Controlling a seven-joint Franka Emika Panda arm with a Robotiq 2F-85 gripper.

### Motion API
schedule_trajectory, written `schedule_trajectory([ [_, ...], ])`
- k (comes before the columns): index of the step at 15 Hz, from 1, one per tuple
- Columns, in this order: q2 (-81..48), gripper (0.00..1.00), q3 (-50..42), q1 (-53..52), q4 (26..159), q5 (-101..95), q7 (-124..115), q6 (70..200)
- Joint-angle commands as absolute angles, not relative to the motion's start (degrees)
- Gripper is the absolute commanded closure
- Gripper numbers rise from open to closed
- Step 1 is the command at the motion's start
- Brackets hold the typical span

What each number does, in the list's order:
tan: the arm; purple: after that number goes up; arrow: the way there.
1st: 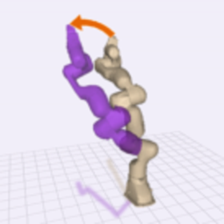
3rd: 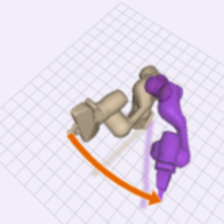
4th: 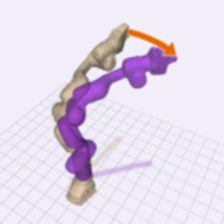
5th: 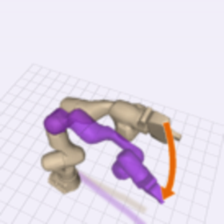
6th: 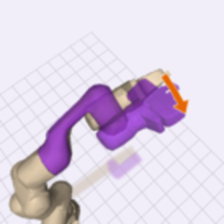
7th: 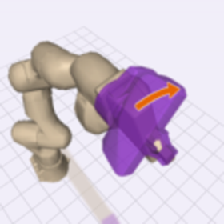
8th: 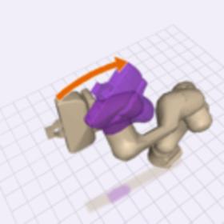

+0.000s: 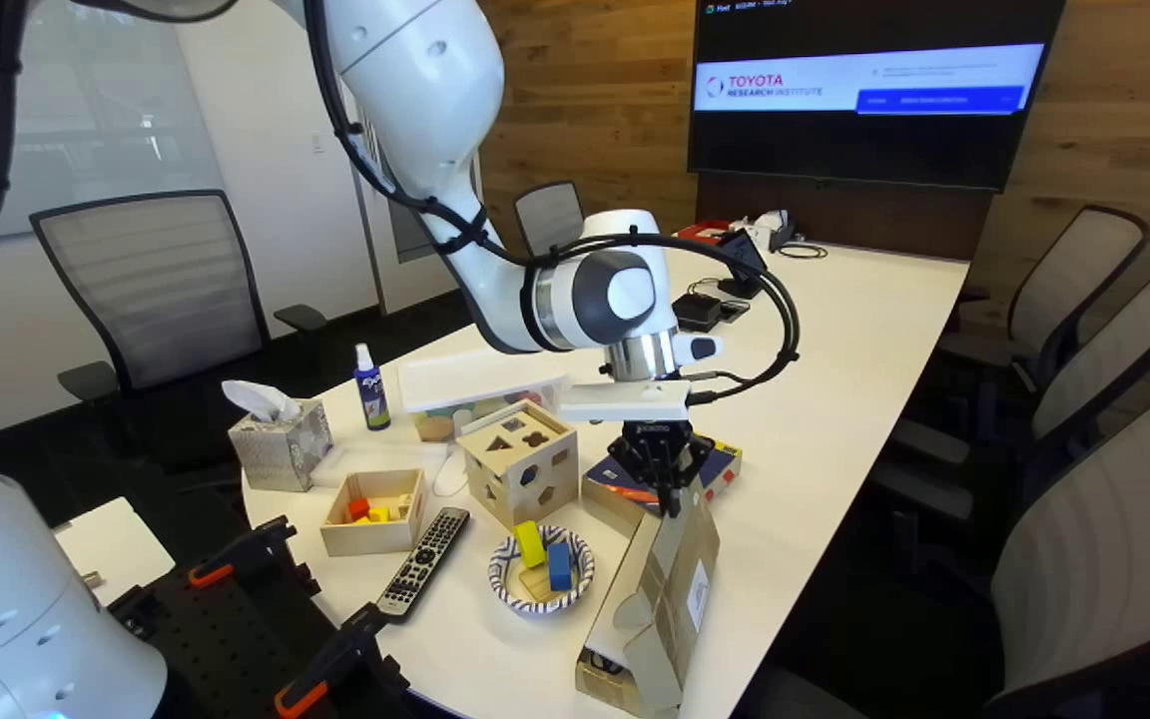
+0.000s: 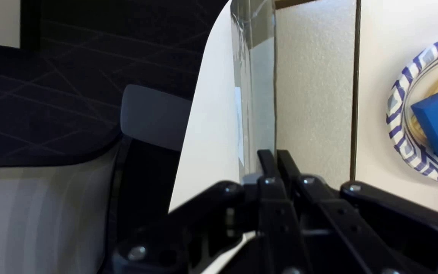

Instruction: Open the brown box.

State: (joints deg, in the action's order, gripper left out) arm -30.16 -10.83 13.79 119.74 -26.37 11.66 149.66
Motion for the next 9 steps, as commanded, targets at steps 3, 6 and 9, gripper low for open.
schedule_trajectory([
  [3,-27.56,0.98,-8.39,19.67,120.41,-16.37,23.08,150.3],
  [6,-28.21,0.98,-6.63,22.83,119.21,-11.27,28.38,149.75],
  [9,-28.64,0.98,-4.48,26.37,118.32,-6.15,33.58,149.84],
])
